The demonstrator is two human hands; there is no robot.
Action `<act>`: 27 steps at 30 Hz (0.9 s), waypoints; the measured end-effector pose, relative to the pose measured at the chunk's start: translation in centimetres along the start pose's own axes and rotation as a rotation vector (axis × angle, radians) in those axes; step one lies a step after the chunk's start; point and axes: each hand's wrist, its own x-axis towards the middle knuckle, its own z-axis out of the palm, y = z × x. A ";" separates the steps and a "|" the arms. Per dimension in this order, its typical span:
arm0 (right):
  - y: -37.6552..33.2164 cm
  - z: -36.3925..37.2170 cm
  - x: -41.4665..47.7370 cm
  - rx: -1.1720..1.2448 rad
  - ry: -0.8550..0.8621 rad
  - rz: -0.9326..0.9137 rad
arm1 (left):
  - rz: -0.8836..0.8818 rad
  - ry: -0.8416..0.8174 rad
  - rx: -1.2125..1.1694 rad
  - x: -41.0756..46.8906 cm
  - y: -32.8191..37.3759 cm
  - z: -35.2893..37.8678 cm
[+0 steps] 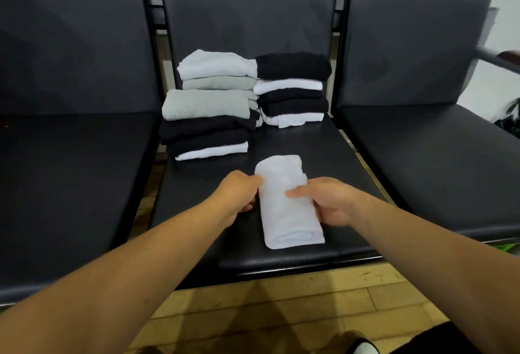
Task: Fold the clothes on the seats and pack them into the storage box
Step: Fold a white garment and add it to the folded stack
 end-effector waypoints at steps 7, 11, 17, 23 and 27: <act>-0.2 0.6 0.2 0.206 -0.015 -0.039 | -0.066 -0.157 -0.344 -0.3 -0.4 -0.2; -0.5 1.5 -0.4 0.309 -0.132 -0.038 | -0.117 -0.349 -0.631 -1.2 0.0 -0.6; -2.1 2.5 -1.0 0.264 -0.278 -0.059 | -0.102 -0.394 -0.843 -2.0 0.5 -1.5; -3.5 2.4 -0.6 -0.005 -0.130 -0.296 | 0.027 -0.245 -0.999 -2.5 1.5 -2.1; -3.0 2.8 -0.3 0.270 -0.349 -0.173 | 0.159 -0.138 -1.094 -3.0 3.0 -3.3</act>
